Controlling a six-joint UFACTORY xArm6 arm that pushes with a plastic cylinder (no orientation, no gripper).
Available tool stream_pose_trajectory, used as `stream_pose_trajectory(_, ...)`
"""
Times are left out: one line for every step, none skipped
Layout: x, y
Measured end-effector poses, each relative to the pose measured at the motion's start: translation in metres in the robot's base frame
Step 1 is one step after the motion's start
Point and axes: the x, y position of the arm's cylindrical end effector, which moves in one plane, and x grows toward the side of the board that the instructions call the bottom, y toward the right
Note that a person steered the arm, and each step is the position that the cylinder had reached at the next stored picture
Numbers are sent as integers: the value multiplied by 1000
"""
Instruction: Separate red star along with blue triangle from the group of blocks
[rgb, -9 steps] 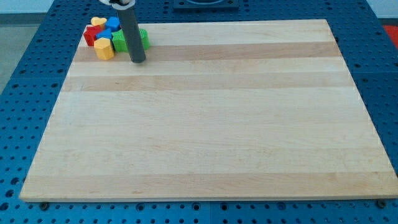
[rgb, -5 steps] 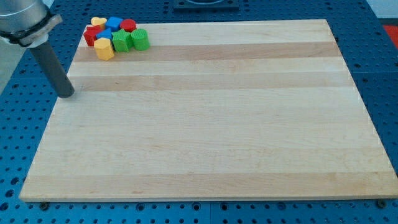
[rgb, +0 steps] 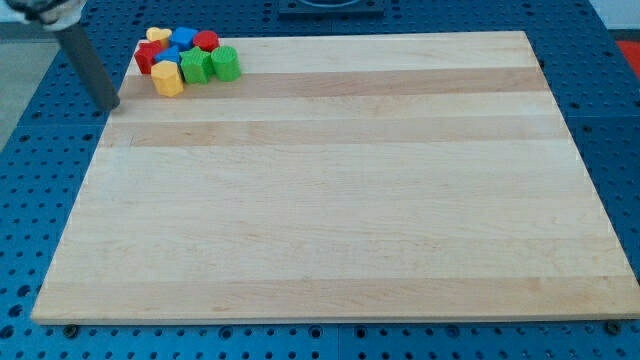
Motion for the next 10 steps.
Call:
stream_pose_trajectory(-49, 0)
stream_pose_trajectory(-61, 0)
stream_pose_trajectory(-61, 0)
stream_pose_trajectory(-69, 0)
stream_pose_trajectory(-70, 11)
stream_pose_trajectory(-67, 49)
stream_pose_trajectory(-54, 90)
stream_pose_trajectory(-26, 116)
stream_pose_trajectory(-17, 113)
stream_pose_trajectory(-32, 100)
